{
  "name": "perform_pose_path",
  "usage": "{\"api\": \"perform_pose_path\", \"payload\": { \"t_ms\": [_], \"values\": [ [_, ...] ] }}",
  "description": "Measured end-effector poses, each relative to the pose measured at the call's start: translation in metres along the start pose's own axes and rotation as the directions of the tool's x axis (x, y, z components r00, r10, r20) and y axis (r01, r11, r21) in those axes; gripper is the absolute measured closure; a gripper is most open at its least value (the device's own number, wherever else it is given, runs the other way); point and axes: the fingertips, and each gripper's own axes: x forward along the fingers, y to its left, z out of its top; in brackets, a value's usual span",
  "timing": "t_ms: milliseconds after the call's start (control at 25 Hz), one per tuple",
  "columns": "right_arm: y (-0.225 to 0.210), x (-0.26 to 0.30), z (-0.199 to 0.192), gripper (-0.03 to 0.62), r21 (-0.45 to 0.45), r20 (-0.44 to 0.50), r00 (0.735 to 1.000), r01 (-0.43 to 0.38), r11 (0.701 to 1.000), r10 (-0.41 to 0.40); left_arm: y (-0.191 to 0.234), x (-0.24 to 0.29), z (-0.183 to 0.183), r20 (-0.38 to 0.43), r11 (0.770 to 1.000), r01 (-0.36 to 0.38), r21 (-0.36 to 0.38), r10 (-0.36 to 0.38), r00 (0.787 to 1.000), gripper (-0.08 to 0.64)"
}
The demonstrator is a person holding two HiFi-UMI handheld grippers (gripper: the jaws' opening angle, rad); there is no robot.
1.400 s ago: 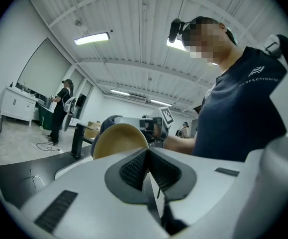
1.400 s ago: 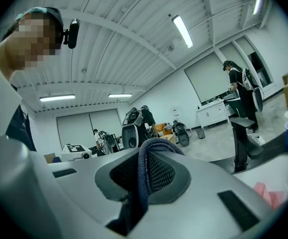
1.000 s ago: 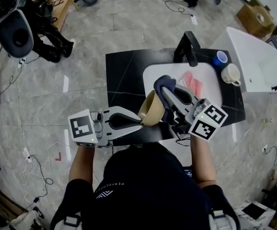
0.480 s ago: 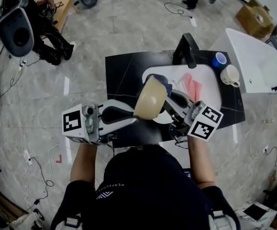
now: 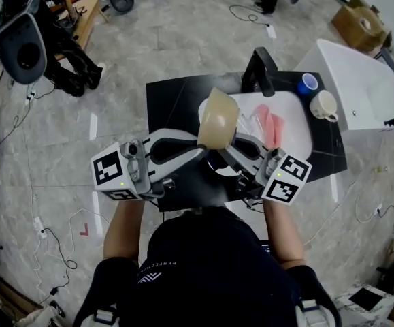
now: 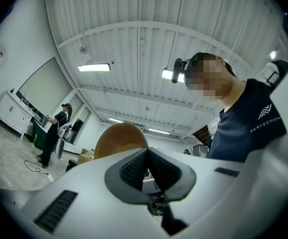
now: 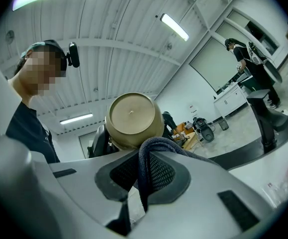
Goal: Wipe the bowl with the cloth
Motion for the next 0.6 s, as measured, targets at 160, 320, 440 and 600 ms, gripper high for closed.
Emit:
{"api": "perform_pose_path", "payload": {
  "t_ms": [160, 320, 440, 600],
  "values": [
    [0.006, -0.002, -0.005, 0.545, -0.013, -0.016, 1.0, -0.006, 1.0, 0.005, 0.011, 0.002, -0.006, 0.001, 0.998, -0.065, -0.01, 0.065, 0.998, 0.548],
    [0.014, -0.004, -0.006, 0.545, -0.045, -0.029, 1.0, -0.008, 0.999, 0.007, 0.022, 0.003, -0.013, -0.014, 0.991, -0.133, -0.019, 0.133, 0.991, 0.548],
    [0.018, -0.006, -0.003, 0.545, -0.059, -0.029, 1.0, -0.008, 0.998, 0.007, 0.029, 0.002, -0.021, -0.039, 0.984, -0.177, -0.021, 0.177, 0.983, 0.548],
    [0.021, -0.009, 0.0, 0.545, -0.062, -0.016, 1.0, -0.011, 0.998, 0.01, 0.034, -0.001, -0.03, -0.058, 0.977, -0.21, -0.037, 0.207, 0.977, 0.548]
  ]
}}
